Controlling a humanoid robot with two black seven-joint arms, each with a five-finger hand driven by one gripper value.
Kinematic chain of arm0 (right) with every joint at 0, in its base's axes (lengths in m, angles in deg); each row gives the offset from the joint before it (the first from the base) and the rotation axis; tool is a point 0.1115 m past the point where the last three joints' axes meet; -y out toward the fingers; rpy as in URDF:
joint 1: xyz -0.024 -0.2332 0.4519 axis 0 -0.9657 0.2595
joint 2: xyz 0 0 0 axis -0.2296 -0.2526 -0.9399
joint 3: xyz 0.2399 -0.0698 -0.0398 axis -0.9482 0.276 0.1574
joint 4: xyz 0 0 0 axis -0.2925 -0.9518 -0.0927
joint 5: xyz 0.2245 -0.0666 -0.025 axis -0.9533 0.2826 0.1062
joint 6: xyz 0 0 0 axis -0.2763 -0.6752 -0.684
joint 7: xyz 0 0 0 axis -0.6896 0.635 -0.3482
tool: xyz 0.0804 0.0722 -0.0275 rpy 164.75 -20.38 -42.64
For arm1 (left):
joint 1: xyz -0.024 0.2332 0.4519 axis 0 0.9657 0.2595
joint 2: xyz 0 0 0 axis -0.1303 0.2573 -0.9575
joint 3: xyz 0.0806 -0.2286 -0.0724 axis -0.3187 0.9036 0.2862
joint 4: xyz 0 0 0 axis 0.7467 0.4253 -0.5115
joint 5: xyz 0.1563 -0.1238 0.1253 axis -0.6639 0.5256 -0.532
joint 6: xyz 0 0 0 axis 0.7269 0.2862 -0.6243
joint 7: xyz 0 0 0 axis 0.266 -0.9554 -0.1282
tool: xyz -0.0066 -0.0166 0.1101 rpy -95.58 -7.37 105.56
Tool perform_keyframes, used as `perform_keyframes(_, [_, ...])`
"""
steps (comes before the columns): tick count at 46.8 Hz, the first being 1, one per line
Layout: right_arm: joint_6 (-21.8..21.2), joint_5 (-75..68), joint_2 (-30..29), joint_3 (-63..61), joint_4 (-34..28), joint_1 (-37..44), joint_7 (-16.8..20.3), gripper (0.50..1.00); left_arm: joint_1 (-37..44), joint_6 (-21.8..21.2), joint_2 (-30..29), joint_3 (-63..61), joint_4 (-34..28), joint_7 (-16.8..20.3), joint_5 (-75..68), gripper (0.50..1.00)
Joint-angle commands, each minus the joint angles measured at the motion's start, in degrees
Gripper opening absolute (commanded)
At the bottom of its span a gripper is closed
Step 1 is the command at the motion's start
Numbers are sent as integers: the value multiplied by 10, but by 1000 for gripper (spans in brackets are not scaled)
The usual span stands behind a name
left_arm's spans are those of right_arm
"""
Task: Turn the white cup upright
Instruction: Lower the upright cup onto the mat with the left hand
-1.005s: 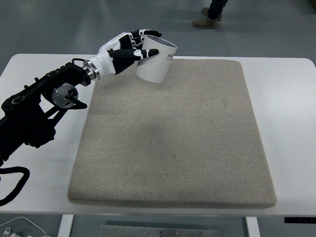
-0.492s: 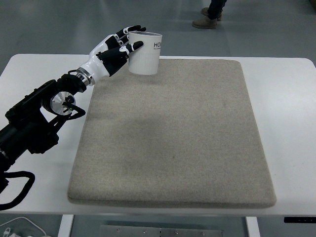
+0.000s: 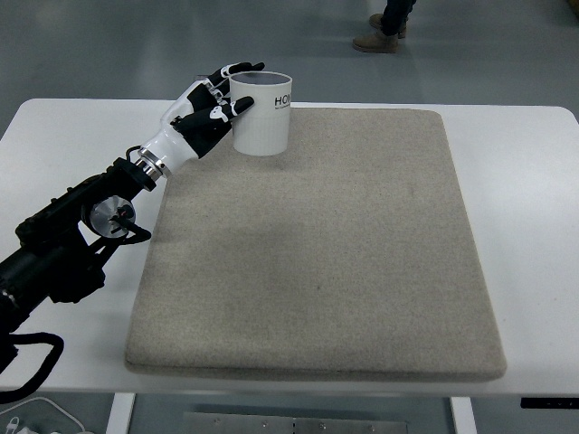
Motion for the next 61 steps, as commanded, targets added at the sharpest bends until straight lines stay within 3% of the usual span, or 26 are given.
perform_keyframes(1, [-1, 0, 0, 0, 0, 0, 0, 930, 1, 0, -2, 0, 1, 17, -31, 649])
perform_keyframes(15, [0, 0, 0, 0, 0, 0, 0, 930, 1, 0, -19, 0, 0, 125, -135, 647])
perform_keyframes(53, [-2, 0, 0, 2, 0, -1, 1, 930, 26, 0, -43, -41, -24, 126, -231, 656])
perform_keyframes(61, [-2, -1, 0, 1, 0, -1, 0, 930, 27, -37, -37, -53, -25, 126, -236, 656])
